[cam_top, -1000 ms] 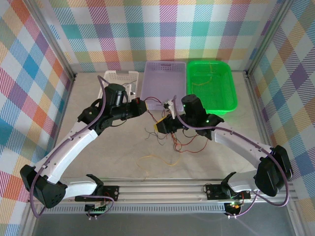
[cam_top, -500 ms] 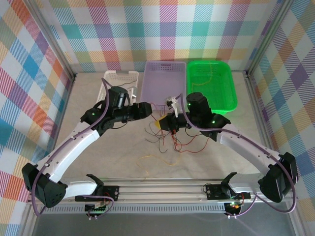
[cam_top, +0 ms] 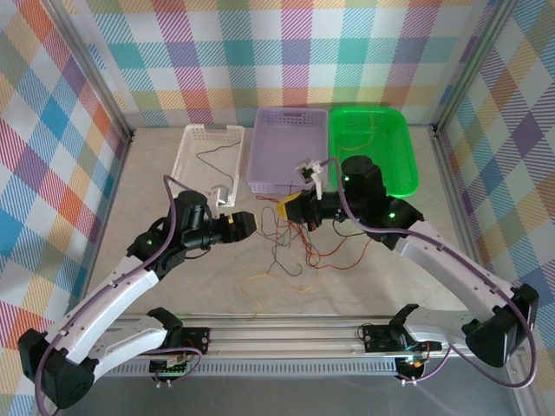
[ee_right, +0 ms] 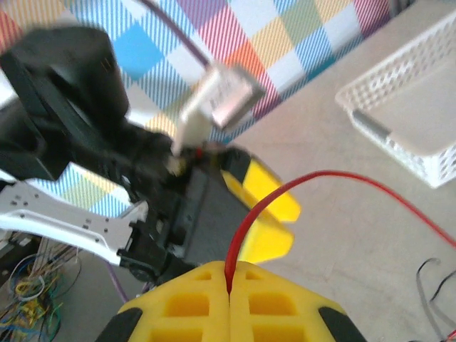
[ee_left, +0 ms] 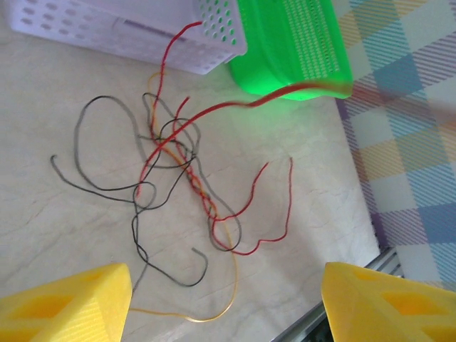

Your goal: Untangle the cables

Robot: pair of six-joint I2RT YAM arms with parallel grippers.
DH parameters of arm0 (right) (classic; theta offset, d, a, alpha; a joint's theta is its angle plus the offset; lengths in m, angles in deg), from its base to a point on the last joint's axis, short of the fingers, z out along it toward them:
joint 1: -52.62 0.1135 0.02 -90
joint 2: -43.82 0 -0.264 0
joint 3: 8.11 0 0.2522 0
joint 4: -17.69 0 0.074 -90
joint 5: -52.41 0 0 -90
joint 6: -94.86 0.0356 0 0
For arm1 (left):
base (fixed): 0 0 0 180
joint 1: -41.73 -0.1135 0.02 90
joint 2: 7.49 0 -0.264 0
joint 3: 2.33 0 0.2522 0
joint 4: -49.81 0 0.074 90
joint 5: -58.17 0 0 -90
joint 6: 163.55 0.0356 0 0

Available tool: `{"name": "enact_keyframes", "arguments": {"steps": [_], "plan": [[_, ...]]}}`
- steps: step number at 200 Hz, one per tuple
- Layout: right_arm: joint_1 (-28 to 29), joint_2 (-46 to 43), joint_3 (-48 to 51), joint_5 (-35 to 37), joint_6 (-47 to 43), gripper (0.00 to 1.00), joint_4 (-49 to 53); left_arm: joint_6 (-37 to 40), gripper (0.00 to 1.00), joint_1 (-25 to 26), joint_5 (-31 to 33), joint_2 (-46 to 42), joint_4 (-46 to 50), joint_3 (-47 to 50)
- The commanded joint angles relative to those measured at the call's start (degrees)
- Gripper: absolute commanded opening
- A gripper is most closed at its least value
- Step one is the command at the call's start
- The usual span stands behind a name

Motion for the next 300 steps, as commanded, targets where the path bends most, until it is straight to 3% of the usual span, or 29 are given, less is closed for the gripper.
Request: {"name": "enact_keyframes", "arguments": {"steps": [1,48,108,170,234,300], "plan": [[-1.2,-3.2,-5.2,5.4,-1.2,0.0,2.0,0.2,0.75,0.3,2.6,-3.2,-1.6,2.3],[-5.9,-2.5,-17.6,8.9,-1.9,0.0,9.0,0.3,0.77,0.3,2.3,-3.1,-1.9,5.7],[-15.8,8.7,-36.8,1.1,2.0,0.0,13.6,0.2,0.77,0.3,2.2,-3.4,-2.4,9.4],[-22.1,31.5,-54.0,-9.5,4.7,0.0,14.8,0.8,0.77,0.3,3.0,-4.1,-1.4,10.1],[-23.4,61.1,-81.1,-11.3,2.4,0.0,24.4,1.0,0.78,0.3,4.0,-5.6,0.0,11.0],[-23.4,75.3,-82.3,-8.3,5.2,0.04,22.3,1.9,0.78,0.3,5.2,-4.5,0.3,11.2]]}}
